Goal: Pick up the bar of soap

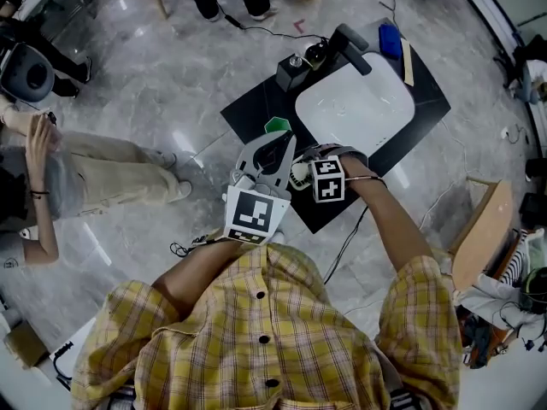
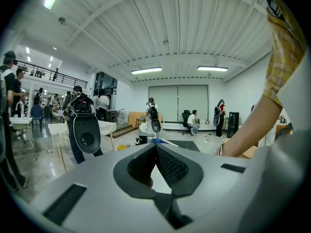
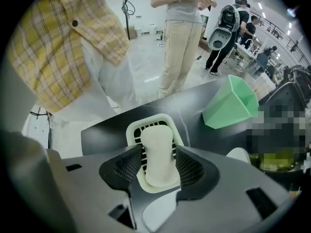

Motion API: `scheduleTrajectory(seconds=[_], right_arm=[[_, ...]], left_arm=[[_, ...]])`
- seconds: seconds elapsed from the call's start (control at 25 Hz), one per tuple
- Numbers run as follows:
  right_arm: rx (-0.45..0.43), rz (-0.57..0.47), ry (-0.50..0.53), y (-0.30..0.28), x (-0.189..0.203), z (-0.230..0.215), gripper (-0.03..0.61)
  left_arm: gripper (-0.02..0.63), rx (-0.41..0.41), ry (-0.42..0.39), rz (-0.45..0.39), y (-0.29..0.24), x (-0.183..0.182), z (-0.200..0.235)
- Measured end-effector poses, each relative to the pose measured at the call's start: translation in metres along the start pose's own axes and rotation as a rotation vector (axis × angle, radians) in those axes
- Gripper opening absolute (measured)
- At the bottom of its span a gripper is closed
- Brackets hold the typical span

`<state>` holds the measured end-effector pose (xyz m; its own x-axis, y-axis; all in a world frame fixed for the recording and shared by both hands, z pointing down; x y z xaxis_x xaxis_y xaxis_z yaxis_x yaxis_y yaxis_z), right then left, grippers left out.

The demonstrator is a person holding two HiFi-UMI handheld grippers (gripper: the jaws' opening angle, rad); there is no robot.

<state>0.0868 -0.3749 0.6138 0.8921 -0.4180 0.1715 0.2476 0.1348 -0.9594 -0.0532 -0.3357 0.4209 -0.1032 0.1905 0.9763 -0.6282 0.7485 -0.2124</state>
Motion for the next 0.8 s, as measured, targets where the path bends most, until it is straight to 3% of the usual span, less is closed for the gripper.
scheduleTrajectory(seconds=[0.32,0.8], right_arm=[[-0.032,0.013,0.049,-0.013,-0.003,-0.001,0.207],[-0.179,0.072,0.106,-0.022,-0.009,-0.008,0.206]], left_arm=[[0.011,-0.004,0.006,0.0,-0.002,0.002,0.007],[0.011,-0.007,0.021,-0.014,-0.005,0.005,0.013]])
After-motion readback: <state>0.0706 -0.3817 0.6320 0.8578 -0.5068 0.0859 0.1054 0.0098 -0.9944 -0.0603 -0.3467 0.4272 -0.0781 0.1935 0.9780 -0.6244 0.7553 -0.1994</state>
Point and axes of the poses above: the fingertips, and each gripper's own axes: y backward along the fingers, z to its left, x out of its underside, the point moved 10 cm from there along y, backward along the fingers, and after that the axes turned 12 degrees about x, right-handed, at the moved point
